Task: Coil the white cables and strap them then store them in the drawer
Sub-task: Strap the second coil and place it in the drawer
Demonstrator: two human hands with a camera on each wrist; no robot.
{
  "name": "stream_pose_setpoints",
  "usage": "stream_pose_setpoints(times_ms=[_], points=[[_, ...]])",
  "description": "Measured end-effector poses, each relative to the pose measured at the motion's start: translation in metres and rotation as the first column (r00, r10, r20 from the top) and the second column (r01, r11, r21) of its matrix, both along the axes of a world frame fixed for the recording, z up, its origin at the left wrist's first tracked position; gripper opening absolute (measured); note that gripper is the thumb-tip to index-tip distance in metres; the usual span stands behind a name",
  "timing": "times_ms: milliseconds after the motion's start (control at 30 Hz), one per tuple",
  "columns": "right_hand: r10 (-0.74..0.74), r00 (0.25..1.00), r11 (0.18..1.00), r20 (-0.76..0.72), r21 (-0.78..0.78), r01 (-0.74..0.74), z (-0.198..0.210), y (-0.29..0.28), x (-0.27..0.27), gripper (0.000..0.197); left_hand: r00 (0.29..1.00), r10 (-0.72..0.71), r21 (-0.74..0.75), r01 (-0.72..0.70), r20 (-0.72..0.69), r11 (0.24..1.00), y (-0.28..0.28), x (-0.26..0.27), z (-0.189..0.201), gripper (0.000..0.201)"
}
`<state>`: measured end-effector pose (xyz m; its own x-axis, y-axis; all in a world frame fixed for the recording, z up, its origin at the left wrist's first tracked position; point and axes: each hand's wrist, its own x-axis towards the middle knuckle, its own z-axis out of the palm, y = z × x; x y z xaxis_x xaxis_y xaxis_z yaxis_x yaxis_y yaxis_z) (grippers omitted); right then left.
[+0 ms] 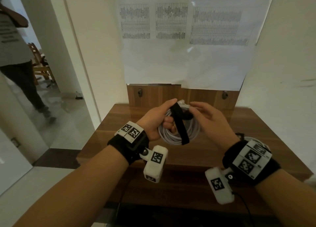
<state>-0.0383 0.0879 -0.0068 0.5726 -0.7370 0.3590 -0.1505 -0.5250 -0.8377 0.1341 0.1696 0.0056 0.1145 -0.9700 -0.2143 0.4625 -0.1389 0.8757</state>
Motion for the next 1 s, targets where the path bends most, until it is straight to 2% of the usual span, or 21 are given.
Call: stream_pose_setpoints(times_ms=[67,200,333,467,567,700,767,833,1000], points=[[0.067,0.996,0.984,0.051,0.162,-0.074,-0.003,-0.001,-0.005,0.028,1.000,-0.008,-0.005,0.008,-0.001,1.000,-0.006,-0.005,0.002,0.029],[-0.022,0.989,0.975,0.149,0.224,-0.012,-0.007,-0.008,-0.022,0.035,0.998,0.007,-0.011,-0.006,0.055,1.000,-0.026,-0.017,-0.002,0.033],[-0.116,0.976,0.968,0.186,0.240,0.069,-0.013,-0.020,-0.048,0.036,0.985,0.072,-0.026,-0.069,0.157,0.997,-0.052,-0.043,-0.012,0.052],[-0.236,0.946,0.931,0.223,0.330,0.155,-0.019,-0.035,-0.079,0.032,0.960,0.090,-0.017,-0.089,0.266,0.996,-0.080,-0.076,-0.027,0.064],[-0.361,0.919,0.901,0.158,0.313,0.301,-0.027,-0.045,-0.104,0.031,0.952,0.053,-0.015,-0.051,0.300,0.999,-0.096,-0.099,-0.040,0.052],[-0.516,0.856,0.817,0.023,0.314,0.484,-0.042,-0.063,-0.132,0.032,0.935,0.030,-0.017,-0.026,0.353,1.000,-0.114,-0.129,-0.053,0.051],[-0.529,0.848,0.783,-0.020,0.372,0.498,-0.050,-0.071,-0.142,0.036,0.917,0.019,-0.013,-0.015,0.399,1.000,-0.122,-0.142,-0.058,0.047],[-0.525,0.851,0.772,-0.025,0.407,0.488,-0.058,-0.078,-0.150,0.034,0.927,0.014,0.003,-0.016,0.375,1.000,-0.128,-0.150,-0.064,0.043],[-0.559,0.815,0.780,-0.152,0.236,0.579,-0.072,-0.089,-0.170,0.031,0.908,-0.025,0.048,0.006,0.419,0.999,-0.143,-0.164,-0.077,0.031]])
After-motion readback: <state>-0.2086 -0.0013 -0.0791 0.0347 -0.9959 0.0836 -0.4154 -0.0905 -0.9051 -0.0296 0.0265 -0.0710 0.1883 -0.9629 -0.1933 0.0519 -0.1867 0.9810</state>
